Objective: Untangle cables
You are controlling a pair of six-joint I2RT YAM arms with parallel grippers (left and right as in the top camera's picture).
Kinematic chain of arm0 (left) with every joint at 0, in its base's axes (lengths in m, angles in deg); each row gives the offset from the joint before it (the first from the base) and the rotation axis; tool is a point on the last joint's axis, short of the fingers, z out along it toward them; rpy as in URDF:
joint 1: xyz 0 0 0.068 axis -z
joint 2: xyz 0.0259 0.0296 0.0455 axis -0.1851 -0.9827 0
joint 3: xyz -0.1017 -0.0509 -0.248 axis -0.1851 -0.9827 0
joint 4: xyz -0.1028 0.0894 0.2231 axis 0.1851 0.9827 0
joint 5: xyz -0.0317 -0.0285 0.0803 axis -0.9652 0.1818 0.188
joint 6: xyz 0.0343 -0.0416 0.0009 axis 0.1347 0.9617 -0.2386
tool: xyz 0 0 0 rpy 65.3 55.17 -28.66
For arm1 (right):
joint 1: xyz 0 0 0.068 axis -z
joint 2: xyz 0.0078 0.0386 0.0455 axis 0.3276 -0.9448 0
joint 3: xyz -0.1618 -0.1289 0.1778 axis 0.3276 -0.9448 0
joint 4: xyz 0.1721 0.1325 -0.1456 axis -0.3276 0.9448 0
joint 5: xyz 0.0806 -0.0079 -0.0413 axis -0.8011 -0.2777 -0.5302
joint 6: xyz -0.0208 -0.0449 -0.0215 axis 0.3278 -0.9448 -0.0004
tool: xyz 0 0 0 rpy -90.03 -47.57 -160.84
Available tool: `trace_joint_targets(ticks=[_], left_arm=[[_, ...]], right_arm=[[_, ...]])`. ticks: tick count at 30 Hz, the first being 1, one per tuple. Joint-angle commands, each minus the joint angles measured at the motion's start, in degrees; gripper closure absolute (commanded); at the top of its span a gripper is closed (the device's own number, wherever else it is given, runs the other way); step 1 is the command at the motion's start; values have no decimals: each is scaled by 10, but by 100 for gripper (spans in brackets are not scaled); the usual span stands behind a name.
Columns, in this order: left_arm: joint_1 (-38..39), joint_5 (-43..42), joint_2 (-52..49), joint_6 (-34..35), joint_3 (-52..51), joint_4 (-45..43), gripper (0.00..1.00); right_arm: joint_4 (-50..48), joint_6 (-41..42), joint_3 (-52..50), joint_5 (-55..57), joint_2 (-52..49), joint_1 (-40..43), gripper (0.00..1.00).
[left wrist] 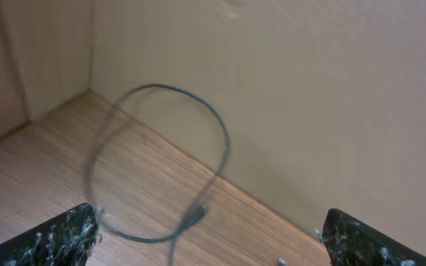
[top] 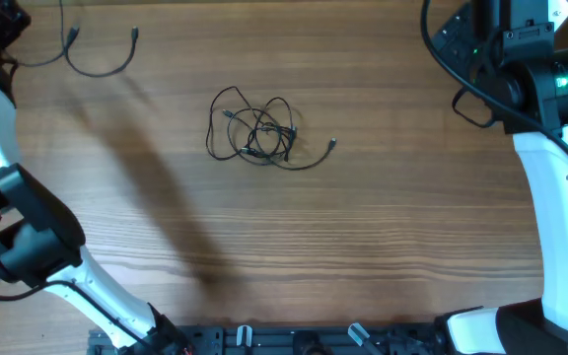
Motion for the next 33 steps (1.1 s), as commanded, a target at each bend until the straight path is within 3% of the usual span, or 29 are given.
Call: trace_joint_targets(ticks=[1, 3, 4, 7, 11, 13, 15, 17, 23, 31, 33], left_arm=[[32, -10, 21, -11, 5, 6, 0], [44, 23, 21, -12, 4, 9, 1], [47, 32, 16, -37, 4, 12, 9], [44, 45, -21, -131, 4, 53, 10], [37, 49, -101, -172, 4, 113, 17], [40, 49, -127, -172, 4, 124, 31], [47, 49, -135, -167, 4, 131, 35], [60, 48, -135, -135, 4, 130, 36], [105, 75, -163, -136, 4, 120, 36], [102, 113, -193, -136, 4, 128, 36], [102, 118, -193, -136, 4, 139, 51]], right_arm=[[3, -8, 2, -7, -4, 0, 10], [5, -8, 2, -8, -4, 0, 10], [7, -8, 2, -11, -4, 0, 10], [6, -8, 2, -42, -4, 0, 10], [5, -7, 2, -65, -4, 0, 10], [5, -6, 2, -66, -4, 0, 10], [4, -6, 2, -71, -4, 0, 10], [0, -6, 2, -71, -4, 0, 10], [2, -8, 2, -81, -4, 0, 10], [3, -8, 2, -84, -4, 0, 10], [3, -8, 2, -84, -4, 0, 10]])
